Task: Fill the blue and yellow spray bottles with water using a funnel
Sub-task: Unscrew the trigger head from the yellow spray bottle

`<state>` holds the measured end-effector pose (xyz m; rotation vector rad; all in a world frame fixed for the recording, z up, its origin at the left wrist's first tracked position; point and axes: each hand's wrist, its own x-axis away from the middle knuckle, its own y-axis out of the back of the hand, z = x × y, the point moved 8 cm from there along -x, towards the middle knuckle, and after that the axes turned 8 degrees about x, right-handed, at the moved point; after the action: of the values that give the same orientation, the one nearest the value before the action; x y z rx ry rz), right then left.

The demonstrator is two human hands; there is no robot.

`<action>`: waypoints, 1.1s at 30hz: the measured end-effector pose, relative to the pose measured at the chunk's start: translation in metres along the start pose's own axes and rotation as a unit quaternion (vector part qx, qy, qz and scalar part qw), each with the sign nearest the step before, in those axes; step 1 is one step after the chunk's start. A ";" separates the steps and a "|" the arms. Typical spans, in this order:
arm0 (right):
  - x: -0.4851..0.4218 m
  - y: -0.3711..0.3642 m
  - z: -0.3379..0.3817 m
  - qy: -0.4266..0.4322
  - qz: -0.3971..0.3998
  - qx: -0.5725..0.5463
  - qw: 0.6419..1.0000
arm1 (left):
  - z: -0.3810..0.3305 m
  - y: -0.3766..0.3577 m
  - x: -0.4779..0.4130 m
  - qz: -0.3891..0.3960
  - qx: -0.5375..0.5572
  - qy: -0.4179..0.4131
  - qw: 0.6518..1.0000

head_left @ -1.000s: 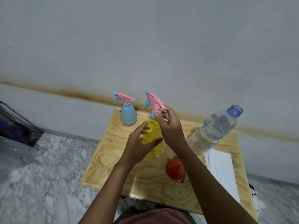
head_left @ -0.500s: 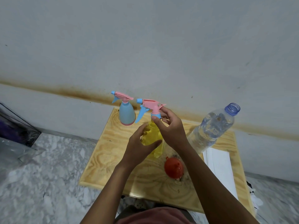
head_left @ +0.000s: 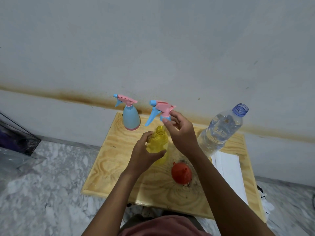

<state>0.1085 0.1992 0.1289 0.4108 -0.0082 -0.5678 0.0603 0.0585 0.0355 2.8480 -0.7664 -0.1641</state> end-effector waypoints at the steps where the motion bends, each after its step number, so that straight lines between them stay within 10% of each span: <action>1: -0.001 0.006 0.002 0.005 -0.018 -0.021 1.000 | 0.005 0.000 0.000 0.002 -0.006 0.003 1.000; 10: -0.027 0.057 0.005 0.048 -0.145 -0.059 0.986 | 0.054 -0.003 0.007 0.002 -0.037 0.079 0.996; 26: -0.068 -0.062 -0.181 -0.110 0.221 0.365 0.897 | 0.061 -0.012 0.007 0.006 -0.070 0.098 0.993; 33: -0.062 -0.072 -0.210 -0.149 0.240 0.384 0.879 | 0.069 -0.013 0.008 0.004 -0.075 0.111 0.991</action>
<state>0.0442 0.2554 -0.0848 1.0574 -0.6373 -0.1018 0.0632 0.0550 -0.0351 2.6621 -0.6890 0.0931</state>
